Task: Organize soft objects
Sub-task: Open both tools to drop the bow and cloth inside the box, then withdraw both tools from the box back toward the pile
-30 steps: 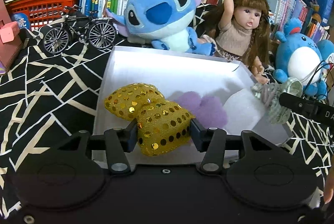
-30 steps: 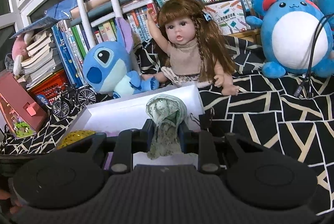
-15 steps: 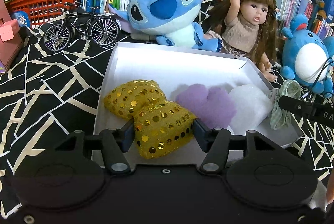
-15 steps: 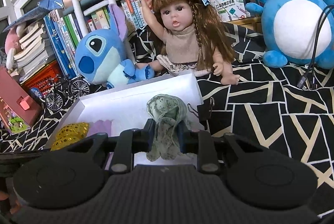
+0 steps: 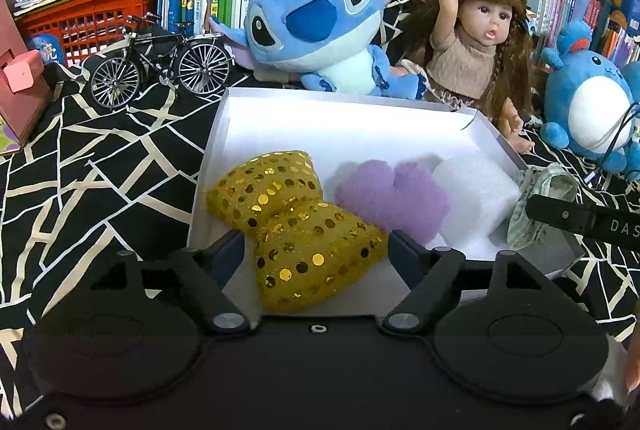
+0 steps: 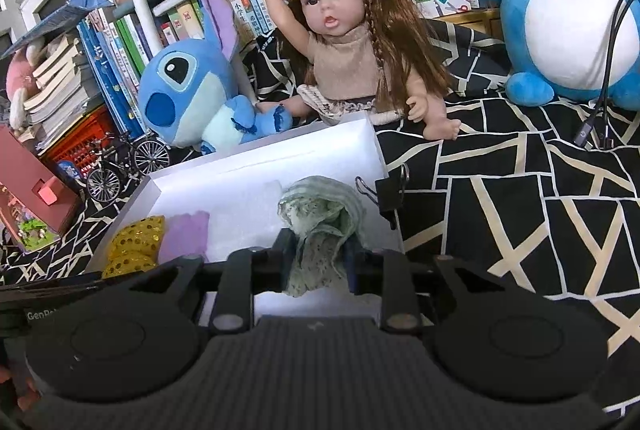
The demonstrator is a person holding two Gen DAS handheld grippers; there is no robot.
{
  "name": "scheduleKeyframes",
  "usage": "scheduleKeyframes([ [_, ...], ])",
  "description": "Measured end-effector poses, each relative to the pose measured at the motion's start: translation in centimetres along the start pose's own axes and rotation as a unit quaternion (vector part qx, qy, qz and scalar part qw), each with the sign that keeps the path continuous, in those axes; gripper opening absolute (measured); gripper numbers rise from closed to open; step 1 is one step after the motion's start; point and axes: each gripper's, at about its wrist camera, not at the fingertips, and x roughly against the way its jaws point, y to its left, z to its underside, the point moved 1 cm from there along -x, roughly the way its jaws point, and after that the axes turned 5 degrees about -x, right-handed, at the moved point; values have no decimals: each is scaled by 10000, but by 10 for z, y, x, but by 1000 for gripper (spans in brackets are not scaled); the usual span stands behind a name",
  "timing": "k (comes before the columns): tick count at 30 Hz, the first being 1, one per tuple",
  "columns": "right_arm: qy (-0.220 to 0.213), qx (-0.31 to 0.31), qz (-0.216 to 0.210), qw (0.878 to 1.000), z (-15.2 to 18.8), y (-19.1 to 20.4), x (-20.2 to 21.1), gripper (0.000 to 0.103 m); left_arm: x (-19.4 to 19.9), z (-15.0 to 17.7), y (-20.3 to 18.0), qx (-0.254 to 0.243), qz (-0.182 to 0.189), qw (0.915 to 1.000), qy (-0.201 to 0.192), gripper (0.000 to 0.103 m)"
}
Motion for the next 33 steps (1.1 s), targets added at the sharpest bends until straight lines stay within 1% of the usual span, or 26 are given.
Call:
scheduleKeyframes([
  [1,-12,-8,-20,10000,0,0,2,40,2,0,0,3,0,10000,-18,81],
  [2,-12,-13,-33,10000,0,0,3,45,4,0,0,8,-2,10000,-43,82],
  [3,-14,-19,-45,10000,0,0,4,54,6,-1,0,13,-3,10000,-65,83],
  [5,-37,-10,-68,10000,0,1,8,59,11,-1,1,26,-3,9999,-109,85],
  [11,-116,167,-113,9997,4,5,21,62,28,1,1,75,12,9997,-243,86],
  [19,-261,360,-280,9986,9,11,43,68,53,12,-4,-98,-33,9988,-483,89],
  [27,-458,743,-531,9948,23,25,72,76,76,28,-8,-111,105,9978,-643,90],
  [33,-610,955,-651,9914,35,31,92,79,94,41,-10,-124,157,9966,-794,90],
])
